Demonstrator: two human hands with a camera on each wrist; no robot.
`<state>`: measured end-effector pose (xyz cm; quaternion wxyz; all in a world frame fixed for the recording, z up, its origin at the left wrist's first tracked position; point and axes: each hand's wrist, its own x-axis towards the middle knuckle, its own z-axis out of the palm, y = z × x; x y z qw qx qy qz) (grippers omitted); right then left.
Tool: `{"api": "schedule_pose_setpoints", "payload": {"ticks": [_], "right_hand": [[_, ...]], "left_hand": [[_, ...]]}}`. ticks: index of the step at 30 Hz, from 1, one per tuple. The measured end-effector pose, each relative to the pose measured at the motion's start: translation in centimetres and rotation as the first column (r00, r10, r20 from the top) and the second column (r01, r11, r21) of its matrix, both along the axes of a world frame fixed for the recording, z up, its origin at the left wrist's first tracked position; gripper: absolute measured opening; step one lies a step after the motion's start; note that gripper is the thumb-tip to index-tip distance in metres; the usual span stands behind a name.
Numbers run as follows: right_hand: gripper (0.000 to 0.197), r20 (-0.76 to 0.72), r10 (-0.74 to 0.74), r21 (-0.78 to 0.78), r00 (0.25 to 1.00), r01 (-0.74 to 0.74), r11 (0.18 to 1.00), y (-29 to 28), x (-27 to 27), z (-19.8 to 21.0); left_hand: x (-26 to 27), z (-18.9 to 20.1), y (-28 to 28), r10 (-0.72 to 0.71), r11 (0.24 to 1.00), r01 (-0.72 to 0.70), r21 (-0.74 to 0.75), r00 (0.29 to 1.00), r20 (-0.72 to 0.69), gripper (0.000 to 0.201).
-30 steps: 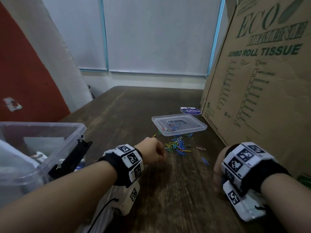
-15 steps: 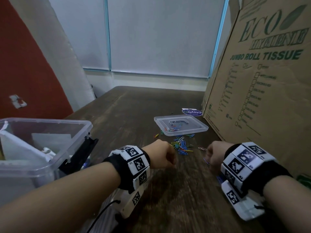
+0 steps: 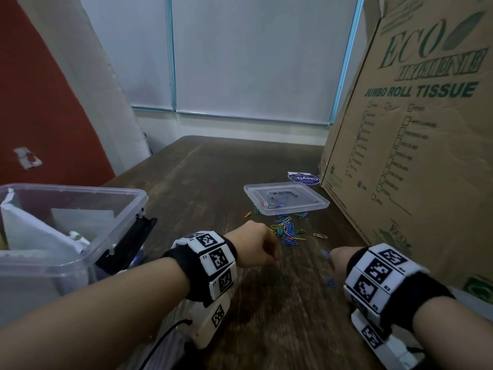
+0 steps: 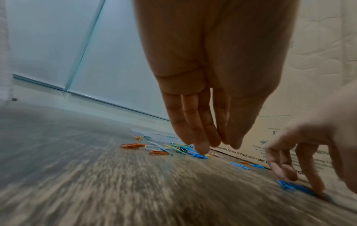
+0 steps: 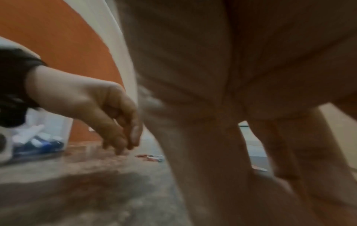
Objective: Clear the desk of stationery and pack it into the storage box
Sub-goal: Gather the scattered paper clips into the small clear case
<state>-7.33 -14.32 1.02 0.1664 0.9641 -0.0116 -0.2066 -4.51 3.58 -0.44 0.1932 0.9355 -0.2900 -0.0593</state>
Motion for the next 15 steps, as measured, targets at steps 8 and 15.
{"api": "schedule_pose_setpoints", "payload": {"ticks": [8, 15], "right_hand": [[0.053, 0.078, -0.094, 0.514, 0.993, 0.041, 0.857, 1.7, 0.5, 2.4], [0.042, -0.049, -0.107, 0.173, 0.993, 0.114, 0.978, -1.5, -0.7, 0.1]], "left_hand": [[0.1, 0.0, 0.2, 0.052, 0.999, -0.052, 0.006, 0.999, -0.010, 0.018], [-0.3, -0.3, 0.8, 0.084, 0.995, -0.083, 0.053, 0.996, -0.010, 0.025]]}}
